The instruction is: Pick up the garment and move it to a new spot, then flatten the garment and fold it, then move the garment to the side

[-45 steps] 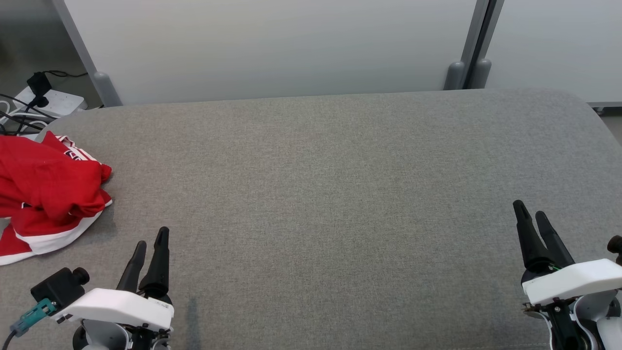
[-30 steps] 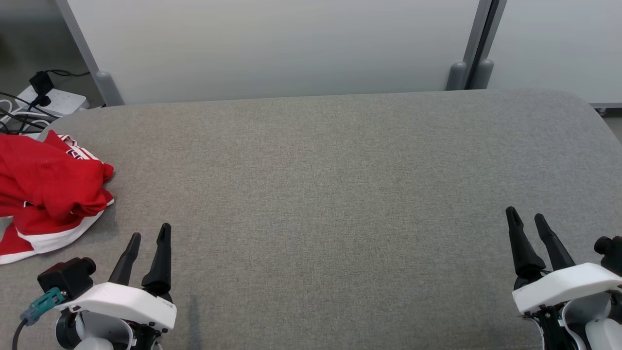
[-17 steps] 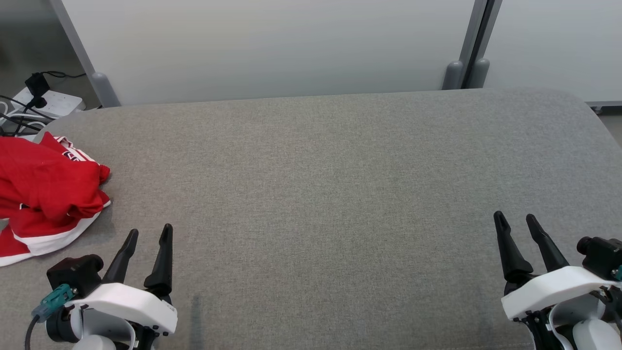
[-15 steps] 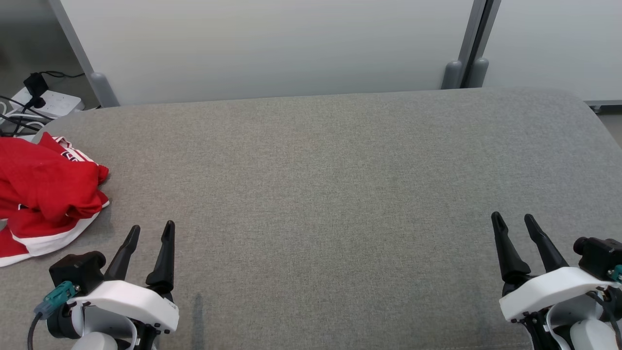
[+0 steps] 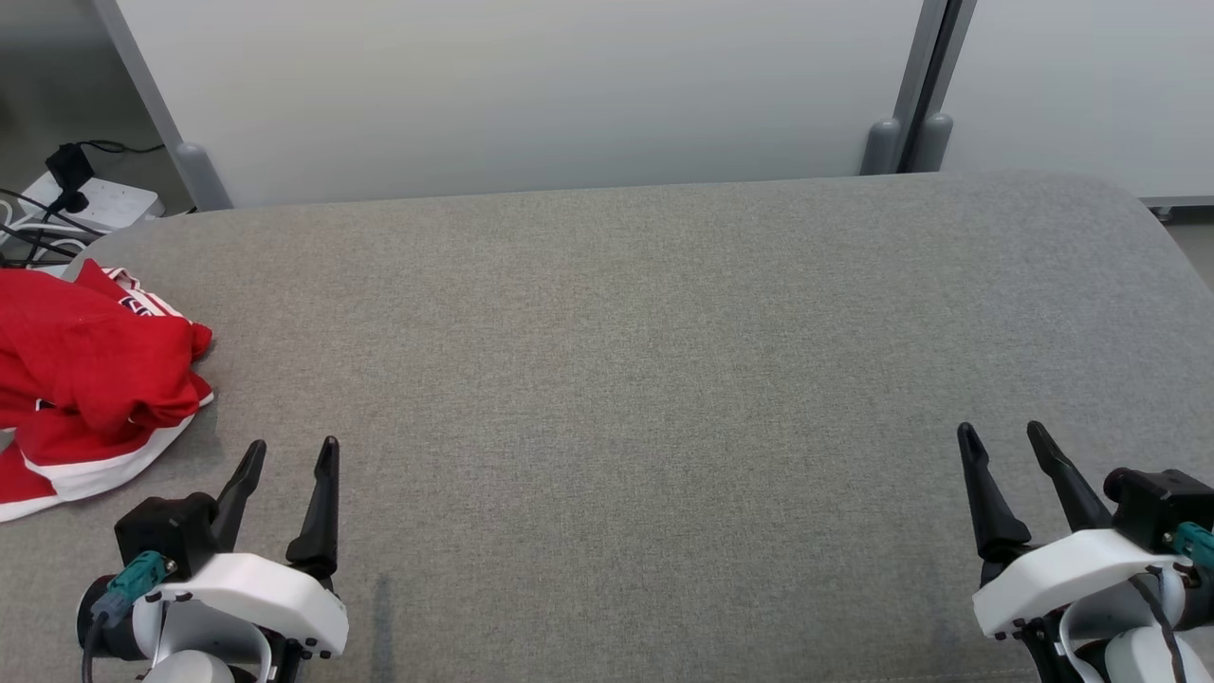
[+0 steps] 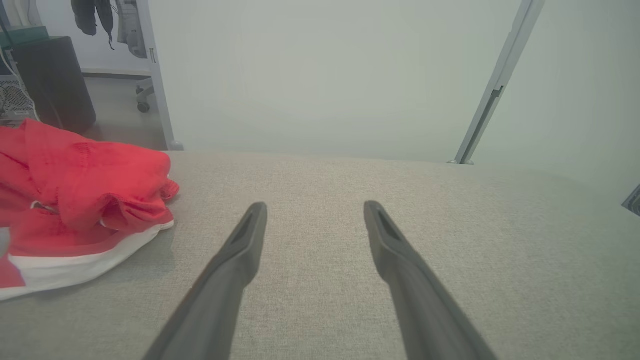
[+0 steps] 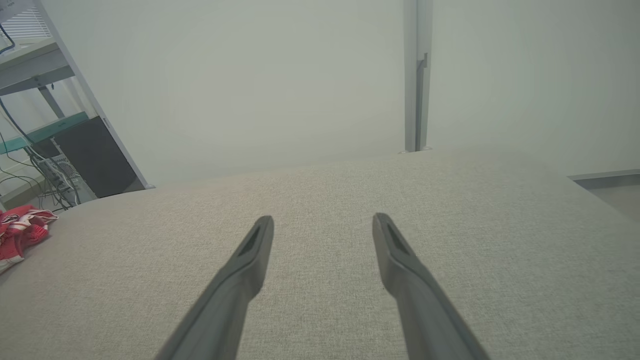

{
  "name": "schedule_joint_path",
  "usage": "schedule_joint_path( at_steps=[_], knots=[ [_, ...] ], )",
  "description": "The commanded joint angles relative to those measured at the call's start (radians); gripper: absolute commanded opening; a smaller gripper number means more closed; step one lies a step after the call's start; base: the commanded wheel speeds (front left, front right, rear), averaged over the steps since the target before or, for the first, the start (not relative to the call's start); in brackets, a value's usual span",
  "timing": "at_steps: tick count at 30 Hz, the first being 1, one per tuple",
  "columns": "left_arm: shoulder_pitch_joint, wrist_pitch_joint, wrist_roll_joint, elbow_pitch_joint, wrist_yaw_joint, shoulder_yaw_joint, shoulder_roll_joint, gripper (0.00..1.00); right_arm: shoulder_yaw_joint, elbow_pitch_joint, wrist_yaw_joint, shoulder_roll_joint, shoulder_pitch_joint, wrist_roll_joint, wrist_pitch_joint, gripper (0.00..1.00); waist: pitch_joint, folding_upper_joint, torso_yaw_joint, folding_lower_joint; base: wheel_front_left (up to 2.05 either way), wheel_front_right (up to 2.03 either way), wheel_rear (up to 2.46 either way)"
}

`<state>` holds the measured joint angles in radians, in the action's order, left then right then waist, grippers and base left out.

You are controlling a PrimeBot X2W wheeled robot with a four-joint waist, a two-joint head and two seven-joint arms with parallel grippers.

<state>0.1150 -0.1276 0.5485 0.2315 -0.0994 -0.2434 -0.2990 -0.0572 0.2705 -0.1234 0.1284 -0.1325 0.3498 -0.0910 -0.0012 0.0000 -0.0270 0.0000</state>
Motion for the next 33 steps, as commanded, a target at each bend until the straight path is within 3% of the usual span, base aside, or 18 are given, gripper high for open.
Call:
schedule_joint_path(
  at_steps=[1,21,33],
  knots=[
    [0.062,-0.017,-0.029,-0.028,-0.016,0.029,-0.03,1.0,-0.01,-0.026,-0.006,0.008,-0.011,-0.031,-0.019,1.0,-0.001,0.0,0.0,0.0,0.0,0.0,0.0],
    [0.045,-0.048,-0.082,-0.014,-0.068,0.055,-0.052,1.0,0.01,-0.027,-0.007,-0.024,-0.004,-0.203,-0.067,1.0,-0.003,0.0,0.001,0.0,0.0,0.0,0.0],
    [0.024,-0.031,-0.041,-0.012,-0.072,0.067,-0.044,1.0,0.042,-0.02,-0.007,-0.043,-0.006,-0.174,-0.069,1.0,-0.004,0.0,0.004,0.0,0.0,0.0,0.0]
  ],
)
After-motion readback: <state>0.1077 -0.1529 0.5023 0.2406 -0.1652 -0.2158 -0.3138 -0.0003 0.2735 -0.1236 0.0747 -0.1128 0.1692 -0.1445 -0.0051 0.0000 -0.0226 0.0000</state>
